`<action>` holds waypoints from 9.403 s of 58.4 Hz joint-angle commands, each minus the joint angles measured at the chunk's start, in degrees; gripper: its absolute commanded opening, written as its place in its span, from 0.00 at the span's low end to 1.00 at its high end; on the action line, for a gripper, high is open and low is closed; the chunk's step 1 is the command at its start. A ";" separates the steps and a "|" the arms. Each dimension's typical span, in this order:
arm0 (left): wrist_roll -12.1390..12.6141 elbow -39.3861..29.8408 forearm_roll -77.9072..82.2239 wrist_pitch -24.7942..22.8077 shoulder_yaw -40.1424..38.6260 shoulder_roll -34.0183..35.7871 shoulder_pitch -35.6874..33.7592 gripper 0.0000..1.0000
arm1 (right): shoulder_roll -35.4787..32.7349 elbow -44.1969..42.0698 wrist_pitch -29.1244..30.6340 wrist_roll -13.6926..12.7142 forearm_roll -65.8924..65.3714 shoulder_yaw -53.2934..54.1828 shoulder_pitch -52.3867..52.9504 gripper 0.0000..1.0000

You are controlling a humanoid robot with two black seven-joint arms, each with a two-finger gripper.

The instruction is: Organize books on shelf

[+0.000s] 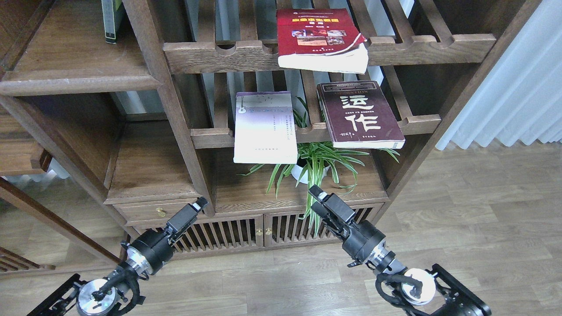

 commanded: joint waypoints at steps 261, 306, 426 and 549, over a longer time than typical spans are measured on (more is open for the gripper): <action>1.51 6.89 -33.98 0.00 21.51 2.27 0.32 0.99 | -1.83 7.99 0.00 0.90 10.46 -4.54 -28.17 0.04; 1.16 2.31 -45.96 0.00 36.56 5.54 -0.83 0.99 | -1.56 7.02 0.00 0.63 10.55 -9.73 -27.82 0.04; 9.16 -6.74 -30.49 0.00 23.91 21.27 -0.30 0.03 | 0.46 2.71 0.00 1.42 7.56 -12.98 -24.48 0.99; 14.31 -25.55 -3.07 0.00 -41.57 28.30 -11.90 0.05 | 0.90 -1.07 0.00 1.24 6.59 -12.72 -22.46 0.99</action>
